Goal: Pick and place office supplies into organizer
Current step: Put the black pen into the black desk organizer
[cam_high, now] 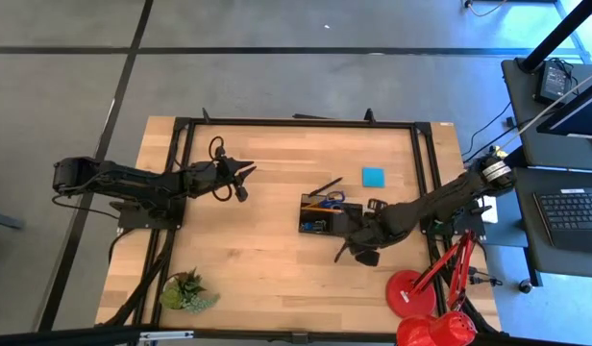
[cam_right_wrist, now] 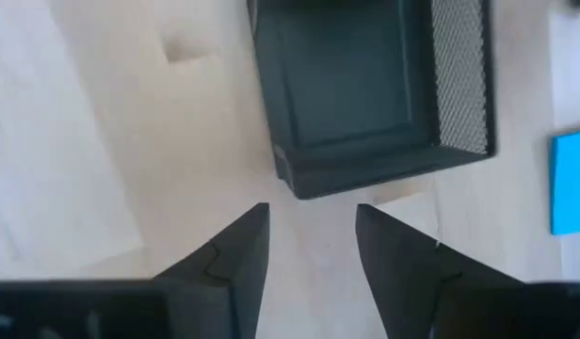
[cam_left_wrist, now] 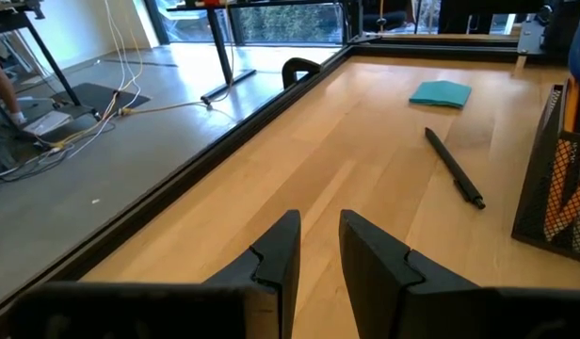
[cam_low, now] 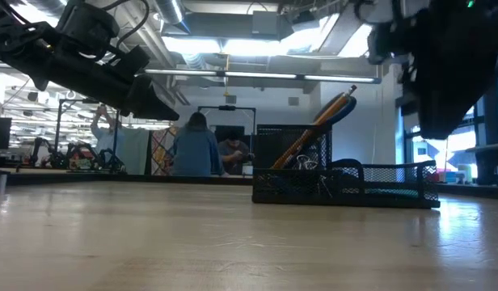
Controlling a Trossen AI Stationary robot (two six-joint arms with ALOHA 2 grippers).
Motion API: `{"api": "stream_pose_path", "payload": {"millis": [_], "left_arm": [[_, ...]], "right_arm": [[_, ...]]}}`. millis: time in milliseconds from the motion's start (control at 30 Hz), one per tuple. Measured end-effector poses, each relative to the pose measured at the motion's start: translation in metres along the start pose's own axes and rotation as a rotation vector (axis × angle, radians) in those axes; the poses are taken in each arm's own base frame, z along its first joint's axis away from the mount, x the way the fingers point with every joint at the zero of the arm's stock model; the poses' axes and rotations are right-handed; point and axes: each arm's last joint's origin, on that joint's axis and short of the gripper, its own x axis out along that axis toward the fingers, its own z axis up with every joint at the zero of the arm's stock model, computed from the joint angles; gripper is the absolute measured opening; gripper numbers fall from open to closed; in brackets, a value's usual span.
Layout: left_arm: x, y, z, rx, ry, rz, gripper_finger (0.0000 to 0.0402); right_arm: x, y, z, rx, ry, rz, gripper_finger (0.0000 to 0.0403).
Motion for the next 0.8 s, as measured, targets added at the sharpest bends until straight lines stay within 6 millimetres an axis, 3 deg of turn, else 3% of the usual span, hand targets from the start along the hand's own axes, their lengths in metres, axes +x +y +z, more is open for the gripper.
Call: {"api": "stream_pose_path", "payload": {"millis": [200, 367, 800], "left_arm": [[0.000, 0.000, 0.000, 0.000, 0.000, 0.000, 0.0072], [0.000, 0.000, 0.000, 0.000, 0.000, 0.000, 0.0072], [0.000, 0.000, 0.000, 0.000, 0.000, 0.000, 0.0072]], "right_arm": [[-0.030, -0.019, -0.010, 0.041, -0.119, -0.010, 0.0163], [-0.040, -0.046, -0.014, 0.038, -0.210, -0.088, 0.0163], [-0.026, -0.127, 0.023, -0.234, -0.262, -0.151, 0.0163]]}}
